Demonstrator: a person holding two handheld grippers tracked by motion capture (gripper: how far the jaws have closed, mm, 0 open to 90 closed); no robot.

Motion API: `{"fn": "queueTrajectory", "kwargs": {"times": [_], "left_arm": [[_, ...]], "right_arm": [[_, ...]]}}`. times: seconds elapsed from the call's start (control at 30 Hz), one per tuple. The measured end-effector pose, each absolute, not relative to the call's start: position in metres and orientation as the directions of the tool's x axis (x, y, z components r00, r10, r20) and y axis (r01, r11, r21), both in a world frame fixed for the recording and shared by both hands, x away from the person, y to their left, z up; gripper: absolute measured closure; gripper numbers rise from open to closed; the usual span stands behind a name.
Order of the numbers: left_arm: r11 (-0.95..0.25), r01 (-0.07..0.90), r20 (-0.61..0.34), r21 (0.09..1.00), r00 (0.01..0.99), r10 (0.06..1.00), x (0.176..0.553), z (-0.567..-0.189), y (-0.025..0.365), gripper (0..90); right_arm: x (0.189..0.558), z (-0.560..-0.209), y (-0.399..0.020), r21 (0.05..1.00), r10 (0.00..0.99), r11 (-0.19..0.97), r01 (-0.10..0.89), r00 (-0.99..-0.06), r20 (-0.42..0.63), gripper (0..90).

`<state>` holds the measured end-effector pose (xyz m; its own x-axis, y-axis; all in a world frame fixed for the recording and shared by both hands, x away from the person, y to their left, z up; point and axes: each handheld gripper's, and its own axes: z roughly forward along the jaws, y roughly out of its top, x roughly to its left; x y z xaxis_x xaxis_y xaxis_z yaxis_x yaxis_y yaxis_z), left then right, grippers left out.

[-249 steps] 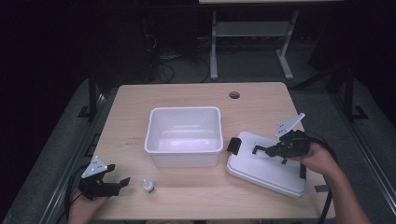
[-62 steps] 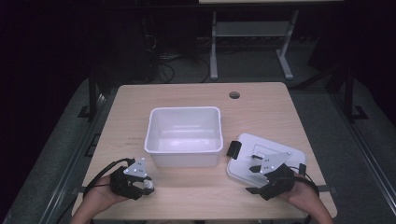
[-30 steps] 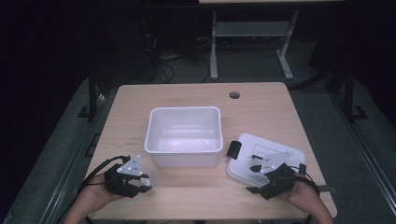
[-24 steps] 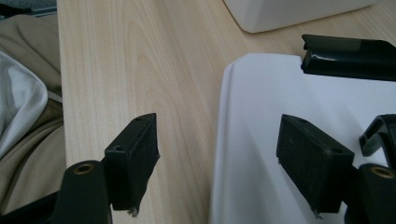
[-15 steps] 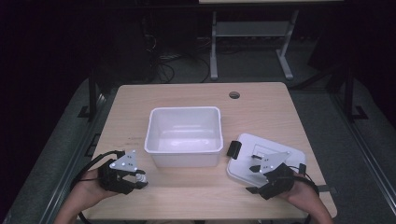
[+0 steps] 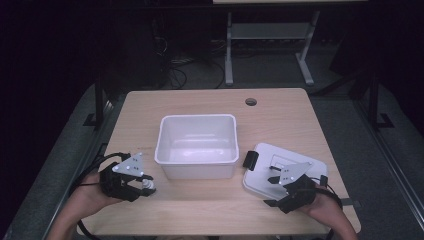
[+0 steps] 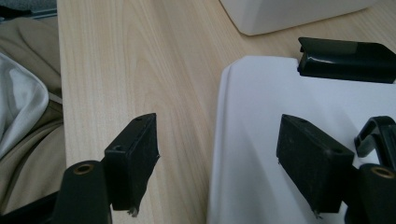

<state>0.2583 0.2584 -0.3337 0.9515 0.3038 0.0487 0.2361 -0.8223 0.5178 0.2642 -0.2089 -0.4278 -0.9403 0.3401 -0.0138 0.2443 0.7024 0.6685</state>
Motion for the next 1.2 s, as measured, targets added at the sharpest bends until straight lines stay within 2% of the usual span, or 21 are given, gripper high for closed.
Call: {"fn": "queueTrajectory", "kwargs": {"times": [1.2], "left_arm": [[-0.825, 0.210, 0.065, 0.525, 0.956, 0.285, 0.276, -0.289, 0.259, 60.0]], "right_arm": [[0.264, -0.424, -0.211, 0.676, 0.341, 0.695, 0.244, -0.940, -0.010, 28.5]]}}
